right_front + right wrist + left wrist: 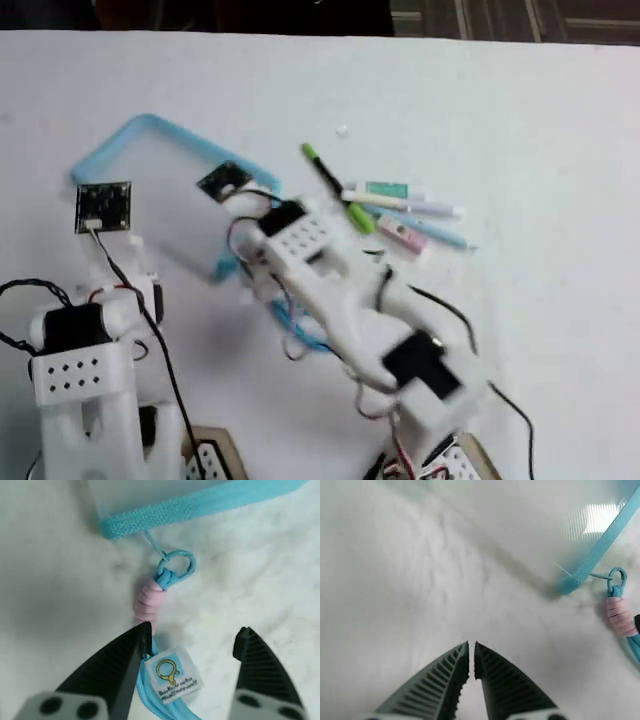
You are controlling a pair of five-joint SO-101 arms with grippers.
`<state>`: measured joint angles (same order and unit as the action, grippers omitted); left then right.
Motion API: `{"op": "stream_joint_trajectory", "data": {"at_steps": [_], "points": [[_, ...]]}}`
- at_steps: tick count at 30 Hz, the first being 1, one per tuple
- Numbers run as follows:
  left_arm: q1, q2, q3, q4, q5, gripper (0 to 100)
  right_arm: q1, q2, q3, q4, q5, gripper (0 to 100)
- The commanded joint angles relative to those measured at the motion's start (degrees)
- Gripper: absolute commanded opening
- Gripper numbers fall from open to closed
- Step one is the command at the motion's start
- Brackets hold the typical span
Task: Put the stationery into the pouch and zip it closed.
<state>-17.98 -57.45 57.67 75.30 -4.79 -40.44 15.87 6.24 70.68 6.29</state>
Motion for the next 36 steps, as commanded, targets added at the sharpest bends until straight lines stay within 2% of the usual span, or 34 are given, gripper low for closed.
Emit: {"op": "stream_joint_trajectory", "data": {"at_steps": [1,6,12,14,19,29,36], "points": [[-0.4,0.31,-0.97,-1.05,0.44,5,-1.19,8.48,-9.41,3.74,-1.49,27.2],[-0.4,0.31,-0.97,-1.05,0.26,5,-1.36,15.78,-16.09,6.37,-1.49,27.3],[-0.4,0.31,-0.97,-1.05,0.53,5,-1.45,17.71,-17.14,6.11,-1.58,27.1],[-0.4,0.22,-0.97,-1.05,0.53,5,-1.27,18.07,-16.88,5.76,-1.58,24.5],[-0.4,0.13,-0.97,-1.05,0.62,5,-1.1,20.35,-17.14,5.93,-1.41,10.7],[-0.4,0.13,-0.97,-0.79,0.7,5,-0.84,19.38,-17.23,8.57,-1.49,2.3],[-0.4,0.04,-0.97,0.7,0.26,5,0.57,11.3,-17.23,12.26,-0.97,1.8]]}}
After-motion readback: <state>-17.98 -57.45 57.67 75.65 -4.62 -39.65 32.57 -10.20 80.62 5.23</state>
